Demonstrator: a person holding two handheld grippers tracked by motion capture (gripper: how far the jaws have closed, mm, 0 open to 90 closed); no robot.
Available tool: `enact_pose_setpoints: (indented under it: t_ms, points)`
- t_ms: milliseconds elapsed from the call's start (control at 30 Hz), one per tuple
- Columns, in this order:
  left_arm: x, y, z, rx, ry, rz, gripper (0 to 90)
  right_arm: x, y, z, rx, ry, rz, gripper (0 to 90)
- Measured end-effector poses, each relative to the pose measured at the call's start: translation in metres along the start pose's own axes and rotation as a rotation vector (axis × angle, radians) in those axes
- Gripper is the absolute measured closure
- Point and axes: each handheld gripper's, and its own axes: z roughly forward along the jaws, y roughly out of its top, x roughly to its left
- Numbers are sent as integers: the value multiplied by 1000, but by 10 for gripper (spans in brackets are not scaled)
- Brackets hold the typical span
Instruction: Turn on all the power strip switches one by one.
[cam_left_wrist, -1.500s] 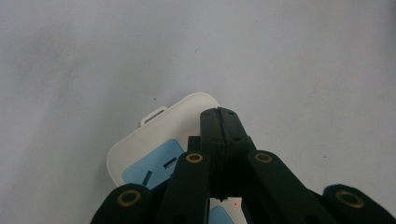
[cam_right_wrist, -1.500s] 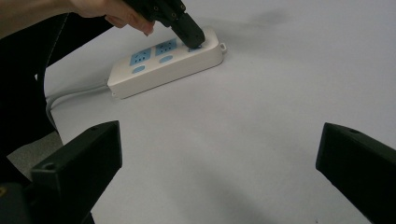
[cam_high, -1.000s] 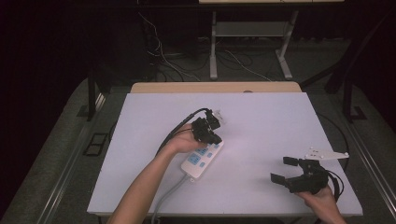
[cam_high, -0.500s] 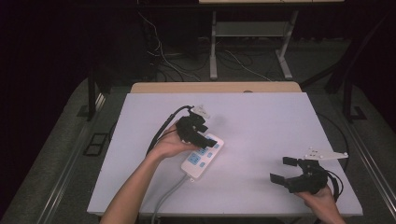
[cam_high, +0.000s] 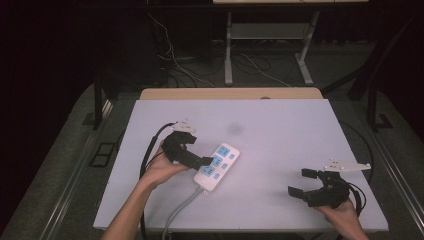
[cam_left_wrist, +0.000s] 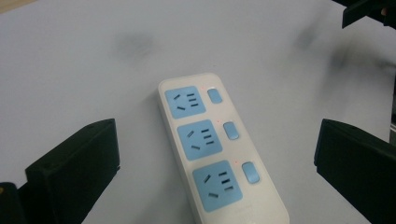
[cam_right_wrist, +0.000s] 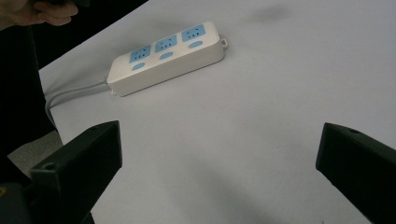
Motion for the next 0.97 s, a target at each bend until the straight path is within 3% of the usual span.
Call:
enact_pose_setpoints:
  t_ms: [400, 567, 633, 833, 967]
  points:
    - [-12, -50, -19, -81, 56, -69, 0, 1, 0, 5, 14, 1, 0, 2]
    - [-18, -70, -27, -115, 100, -94, 0, 3, 0, 7, 26, 5, -12, 2]
    - [-19, -78, -28, -133, 87, -125, 0, 4, 0, 7, 30, 6, -13, 2]
    - [-24, -96, -30, -182, 84, -151, 0, 5, -1, 8, 35, 11, -14, 2]
    - [-27, -97, -30, -173, 73, -134, 0, 6, -1, 9, 37, 12, -16, 2]
